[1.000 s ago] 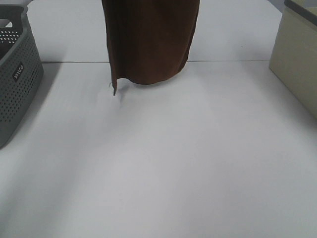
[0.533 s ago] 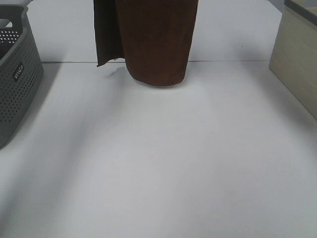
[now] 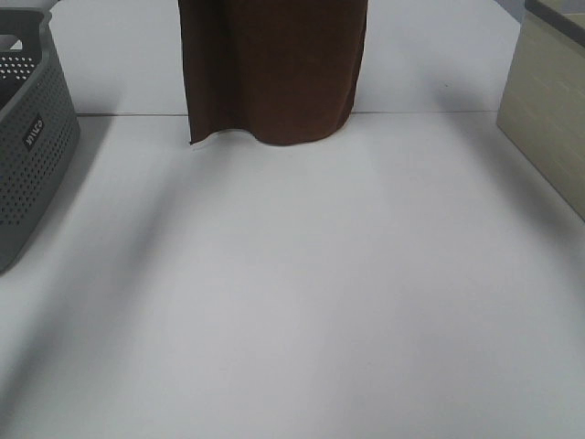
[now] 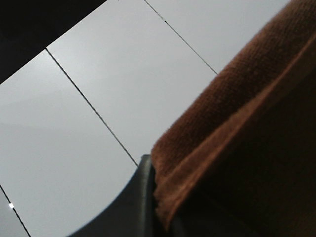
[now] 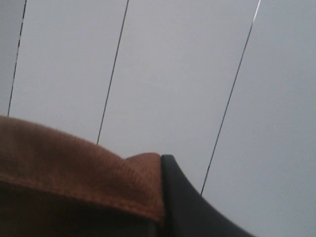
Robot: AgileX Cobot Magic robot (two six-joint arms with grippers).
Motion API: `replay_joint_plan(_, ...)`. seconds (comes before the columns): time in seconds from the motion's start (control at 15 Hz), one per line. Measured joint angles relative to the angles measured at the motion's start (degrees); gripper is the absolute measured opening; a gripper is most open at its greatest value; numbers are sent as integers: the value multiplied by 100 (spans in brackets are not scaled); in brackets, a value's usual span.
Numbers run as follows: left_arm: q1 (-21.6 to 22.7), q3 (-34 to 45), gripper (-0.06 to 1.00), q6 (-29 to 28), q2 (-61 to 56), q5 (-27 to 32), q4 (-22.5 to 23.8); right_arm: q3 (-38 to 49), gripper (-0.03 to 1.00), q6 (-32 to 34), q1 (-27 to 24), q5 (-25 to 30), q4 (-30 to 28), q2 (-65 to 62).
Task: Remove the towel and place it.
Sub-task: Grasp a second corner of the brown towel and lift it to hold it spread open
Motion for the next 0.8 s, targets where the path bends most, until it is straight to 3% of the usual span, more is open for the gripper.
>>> replay_joint_plan(0.13,34,-521,0,-716,269,63,682,-6,1,0,-86,-6,86,0)
replay_joint_plan(0.4,69,-665,0,-1868,384,195,1816,-6,1,0,-103,-6,86,0)
replay_joint_plan(0.8,80,-665,0,-2842,407,424,2447,-6,1,0,-103,241,86,0)
